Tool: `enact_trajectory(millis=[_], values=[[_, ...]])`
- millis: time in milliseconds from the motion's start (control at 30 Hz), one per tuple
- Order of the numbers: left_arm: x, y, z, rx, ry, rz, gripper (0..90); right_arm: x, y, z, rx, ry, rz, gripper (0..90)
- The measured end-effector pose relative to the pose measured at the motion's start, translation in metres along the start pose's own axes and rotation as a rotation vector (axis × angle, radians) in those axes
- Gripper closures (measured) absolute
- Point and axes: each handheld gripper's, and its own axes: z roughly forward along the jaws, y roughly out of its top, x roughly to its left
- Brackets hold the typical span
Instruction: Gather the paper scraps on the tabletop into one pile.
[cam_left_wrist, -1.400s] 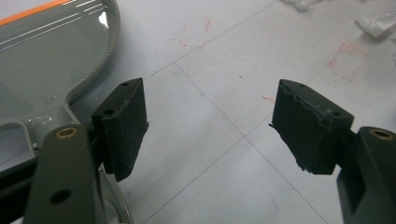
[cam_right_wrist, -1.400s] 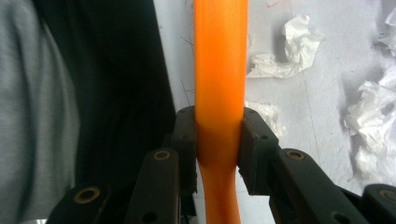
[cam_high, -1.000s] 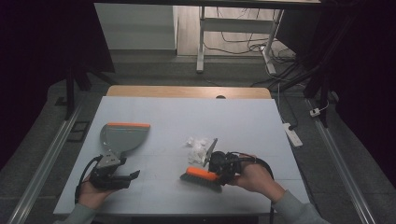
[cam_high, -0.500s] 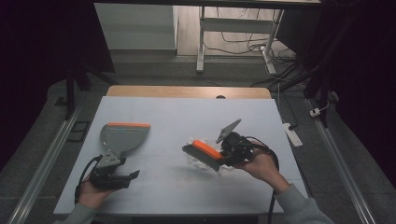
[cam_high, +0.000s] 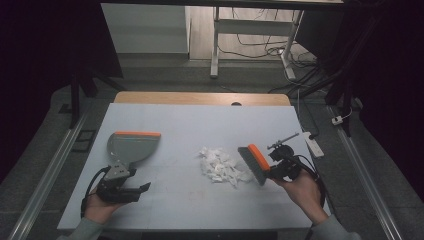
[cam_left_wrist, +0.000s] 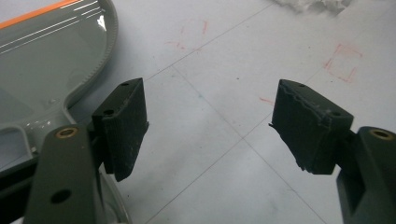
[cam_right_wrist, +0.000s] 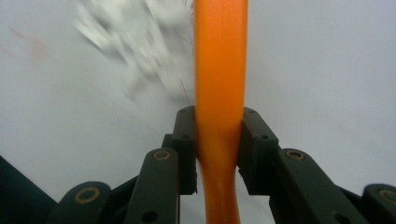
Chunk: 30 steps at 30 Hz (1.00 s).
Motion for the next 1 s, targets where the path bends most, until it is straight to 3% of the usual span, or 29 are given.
enact_trajectory(millis=[100,200,467,733,867,1000], values=[[-0.001,0.002,0.002,0.0,-0.008,0.01,27.6,-0.008,-0.005,0.006,0.014,-0.027,0.05,70.9],[-0.002,0.004,0.003,-0.002,-0.011,0.015,27.6,-0.009,0.0,0.009,0.017,-0.002,0.077,70.9],[-0.002,0.005,0.005,0.002,-0.012,0.02,27.6,0.015,0.032,0.03,-0.009,0.015,0.029,70.9],[-0.002,0.005,0.006,0.011,-0.004,0.015,27.6,0.019,0.055,0.04,-0.076,0.087,0.038,70.8],[-0.002,0.004,0.006,0.014,-0.003,0.014,27.6,0.021,0.057,0.037,-0.107,0.097,0.021,70.9],[-0.002,0.004,0.007,0.018,-0.003,0.015,27.6,0.013,0.05,0.019,-0.172,0.104,0.031,70.9]])
